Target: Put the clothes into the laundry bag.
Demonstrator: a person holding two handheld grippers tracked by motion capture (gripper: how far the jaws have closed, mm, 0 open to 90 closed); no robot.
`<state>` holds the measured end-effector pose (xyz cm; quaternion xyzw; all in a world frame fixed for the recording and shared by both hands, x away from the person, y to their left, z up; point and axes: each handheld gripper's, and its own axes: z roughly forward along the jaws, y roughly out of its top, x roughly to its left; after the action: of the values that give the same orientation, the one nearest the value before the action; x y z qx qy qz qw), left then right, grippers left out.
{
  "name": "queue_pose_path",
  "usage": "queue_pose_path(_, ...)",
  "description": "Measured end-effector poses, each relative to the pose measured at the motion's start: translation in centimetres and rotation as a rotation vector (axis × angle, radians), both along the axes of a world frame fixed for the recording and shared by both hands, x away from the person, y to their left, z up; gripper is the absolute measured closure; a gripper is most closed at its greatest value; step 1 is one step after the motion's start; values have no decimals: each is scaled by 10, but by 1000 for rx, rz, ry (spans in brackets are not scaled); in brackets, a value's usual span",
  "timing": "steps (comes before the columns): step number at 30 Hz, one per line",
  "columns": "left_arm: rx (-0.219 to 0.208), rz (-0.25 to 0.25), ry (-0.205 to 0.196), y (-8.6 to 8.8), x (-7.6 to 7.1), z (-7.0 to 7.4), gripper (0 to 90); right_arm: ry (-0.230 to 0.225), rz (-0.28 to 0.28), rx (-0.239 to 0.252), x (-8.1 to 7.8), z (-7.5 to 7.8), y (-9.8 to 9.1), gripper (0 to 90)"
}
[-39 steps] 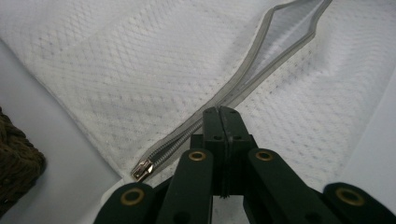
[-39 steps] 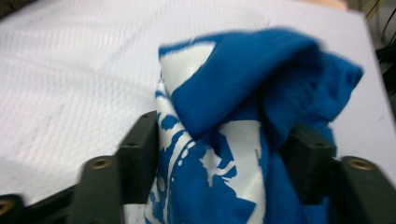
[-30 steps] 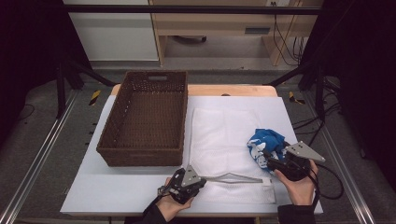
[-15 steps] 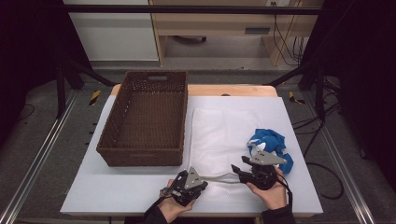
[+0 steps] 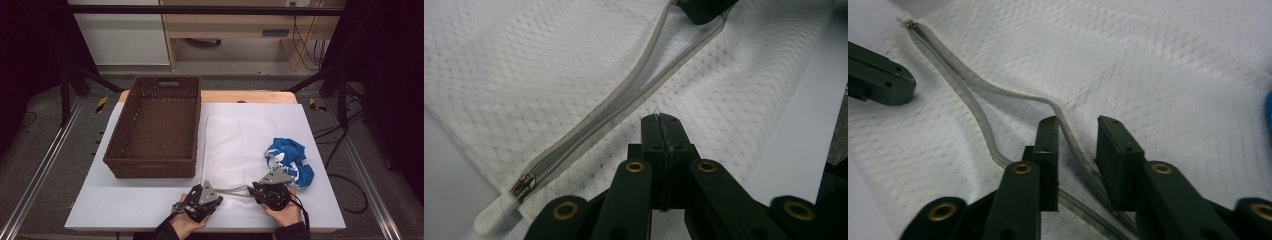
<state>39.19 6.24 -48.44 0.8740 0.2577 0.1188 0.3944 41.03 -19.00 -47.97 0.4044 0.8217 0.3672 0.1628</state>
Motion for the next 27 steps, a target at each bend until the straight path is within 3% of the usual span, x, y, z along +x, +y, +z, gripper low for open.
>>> queue_pose_path(4,-1,2,5,0,0,0,900,-9,-11,-9,1,1,-1,881)
queue_pose_path(7,0,2,8,0,1,0,900,-24,-23,7,2,5,-2,890)
queue_pose_path(17,-5,4,20,-3,2,1,890,-148,-30,84,3,26,-4,893)
queue_pose_path(22,-6,3,17,-4,2,4,870,-170,-32,103,2,28,-7,893)
queue_pose_path(24,-27,10,-22,-1,3,18,843,-168,-22,104,2,28,-8,893)
queue_pose_path(27,-51,24,-36,2,6,31,792,-168,-16,102,3,28,-9,893)
